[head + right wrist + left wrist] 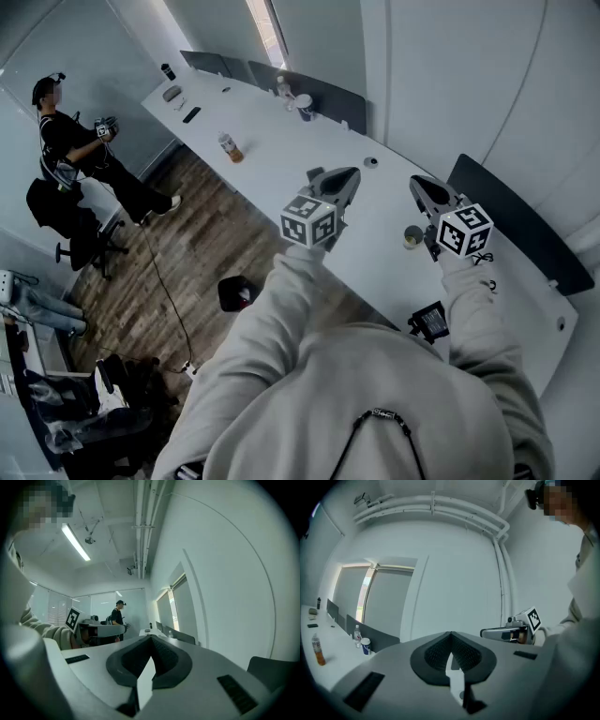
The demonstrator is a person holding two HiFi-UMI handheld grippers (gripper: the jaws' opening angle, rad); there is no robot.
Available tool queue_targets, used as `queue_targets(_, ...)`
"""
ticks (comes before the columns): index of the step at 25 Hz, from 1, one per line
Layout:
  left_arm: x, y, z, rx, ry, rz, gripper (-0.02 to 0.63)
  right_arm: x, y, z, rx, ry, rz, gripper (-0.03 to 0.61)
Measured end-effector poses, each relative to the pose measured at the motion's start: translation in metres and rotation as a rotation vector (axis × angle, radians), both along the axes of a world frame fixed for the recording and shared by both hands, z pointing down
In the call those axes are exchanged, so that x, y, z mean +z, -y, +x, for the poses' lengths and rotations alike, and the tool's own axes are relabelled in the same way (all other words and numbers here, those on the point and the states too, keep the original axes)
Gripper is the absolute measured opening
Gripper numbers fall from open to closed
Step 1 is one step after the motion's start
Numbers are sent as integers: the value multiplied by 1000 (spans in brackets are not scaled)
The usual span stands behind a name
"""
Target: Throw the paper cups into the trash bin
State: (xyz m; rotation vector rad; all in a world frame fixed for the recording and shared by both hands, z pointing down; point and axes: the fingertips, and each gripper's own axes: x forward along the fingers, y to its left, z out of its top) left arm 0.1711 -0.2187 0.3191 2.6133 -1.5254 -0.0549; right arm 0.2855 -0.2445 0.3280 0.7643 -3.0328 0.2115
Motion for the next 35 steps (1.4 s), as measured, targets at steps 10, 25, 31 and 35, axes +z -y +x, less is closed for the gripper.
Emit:
queue_targets(10, -1, -1, 10, 5, 4, 11, -2, -6, -5, -5, -15, -2, 19, 18)
queue_targets(25, 10, 1, 4, -9, 8, -7, -2, 0, -5, -8, -12, 2, 1, 18)
queue_targets(31, 9, 2, 0, -1, -8, -2, -2, 3, -1, -9, -6, 23, -18, 18)
queue_targets(35, 16, 0, -7, 23, -38, -3, -2, 7, -1, -5, 21, 29, -26, 18)
